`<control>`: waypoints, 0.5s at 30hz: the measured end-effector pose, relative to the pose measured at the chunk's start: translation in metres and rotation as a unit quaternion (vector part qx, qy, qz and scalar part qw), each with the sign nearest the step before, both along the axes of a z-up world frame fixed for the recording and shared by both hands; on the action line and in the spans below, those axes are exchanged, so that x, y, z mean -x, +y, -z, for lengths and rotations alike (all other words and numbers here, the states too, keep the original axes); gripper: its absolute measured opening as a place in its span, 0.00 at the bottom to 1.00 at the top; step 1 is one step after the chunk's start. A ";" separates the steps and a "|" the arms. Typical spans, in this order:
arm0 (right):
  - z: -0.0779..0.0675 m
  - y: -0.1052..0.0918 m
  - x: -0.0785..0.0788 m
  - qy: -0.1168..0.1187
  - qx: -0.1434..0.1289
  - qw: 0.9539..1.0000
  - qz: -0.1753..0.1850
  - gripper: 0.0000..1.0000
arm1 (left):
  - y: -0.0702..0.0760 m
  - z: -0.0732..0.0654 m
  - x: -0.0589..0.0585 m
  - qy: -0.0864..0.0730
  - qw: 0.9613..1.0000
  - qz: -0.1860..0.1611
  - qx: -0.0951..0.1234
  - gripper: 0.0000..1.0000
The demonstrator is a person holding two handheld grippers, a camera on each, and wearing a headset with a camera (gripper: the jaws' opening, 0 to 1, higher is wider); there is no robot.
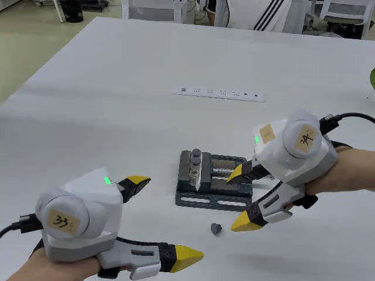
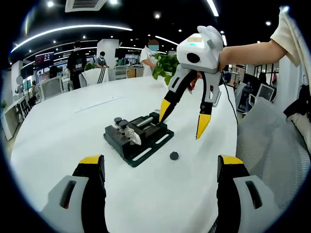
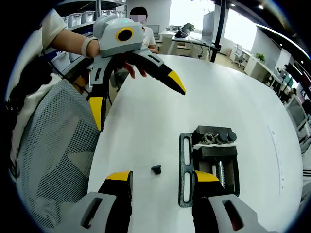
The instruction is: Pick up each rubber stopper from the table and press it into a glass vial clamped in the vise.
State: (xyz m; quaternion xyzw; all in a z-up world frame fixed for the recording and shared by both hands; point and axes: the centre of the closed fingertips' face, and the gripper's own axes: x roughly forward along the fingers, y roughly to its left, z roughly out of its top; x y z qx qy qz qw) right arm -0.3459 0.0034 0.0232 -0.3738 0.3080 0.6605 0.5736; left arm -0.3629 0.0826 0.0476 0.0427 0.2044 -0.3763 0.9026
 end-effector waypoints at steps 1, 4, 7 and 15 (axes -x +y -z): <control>0.002 0.000 0.002 0.001 0.004 1.000 -0.005 0.46 | 0.000 0.000 0.000 0.000 1.000 0.000 0.000 0.95; 0.009 0.002 0.010 0.003 0.023 0.999 -0.033 0.41 | 0.000 0.000 0.002 0.001 1.000 -0.001 0.002 0.95; 0.016 0.004 0.014 0.006 0.038 0.998 -0.051 0.38 | 0.000 -0.001 0.004 0.000 1.000 -0.002 0.003 0.95; 0.034 0.008 0.016 -0.005 0.084 0.992 -0.098 0.27 | 0.003 0.000 0.008 0.000 1.000 -0.009 0.008 0.95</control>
